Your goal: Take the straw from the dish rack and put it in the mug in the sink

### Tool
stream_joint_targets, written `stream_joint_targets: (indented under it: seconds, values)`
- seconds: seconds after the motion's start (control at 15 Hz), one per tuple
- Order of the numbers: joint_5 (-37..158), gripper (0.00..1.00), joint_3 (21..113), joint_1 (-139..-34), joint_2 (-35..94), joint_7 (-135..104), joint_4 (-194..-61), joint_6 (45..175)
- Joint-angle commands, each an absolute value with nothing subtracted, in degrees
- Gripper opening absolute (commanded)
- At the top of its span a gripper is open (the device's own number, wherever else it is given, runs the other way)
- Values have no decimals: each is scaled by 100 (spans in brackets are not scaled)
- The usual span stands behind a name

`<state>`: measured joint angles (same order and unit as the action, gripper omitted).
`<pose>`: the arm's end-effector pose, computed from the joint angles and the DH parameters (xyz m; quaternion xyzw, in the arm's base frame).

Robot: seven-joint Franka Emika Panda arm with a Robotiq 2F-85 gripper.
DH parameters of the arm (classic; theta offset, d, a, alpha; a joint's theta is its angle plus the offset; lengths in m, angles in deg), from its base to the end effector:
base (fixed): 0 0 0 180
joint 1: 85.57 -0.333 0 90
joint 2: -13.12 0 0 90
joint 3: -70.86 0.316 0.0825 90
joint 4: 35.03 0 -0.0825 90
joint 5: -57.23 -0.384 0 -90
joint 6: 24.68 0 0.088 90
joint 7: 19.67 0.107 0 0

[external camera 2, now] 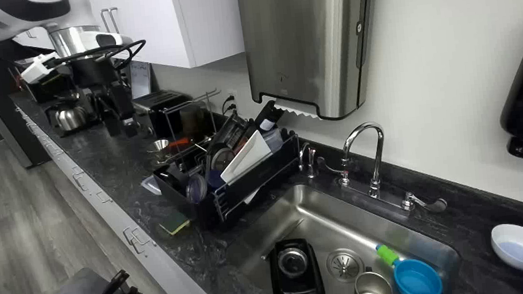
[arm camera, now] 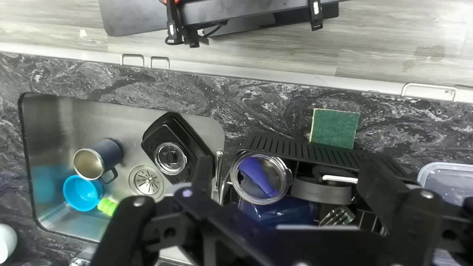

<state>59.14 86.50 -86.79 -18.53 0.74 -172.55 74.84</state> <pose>0.3575 0.1142 0.4961 0.9929 -0.0509 -0.0347 0.1021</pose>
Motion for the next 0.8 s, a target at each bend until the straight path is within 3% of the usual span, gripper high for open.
stream_joint_targets:
  seconds: [0.0,0.73]
  values:
    - [5970,100,8541,-8813,-1829,132,-17244,7470]
    - [6089,100,8519,-8819,-1761,-51,-17208,7472]
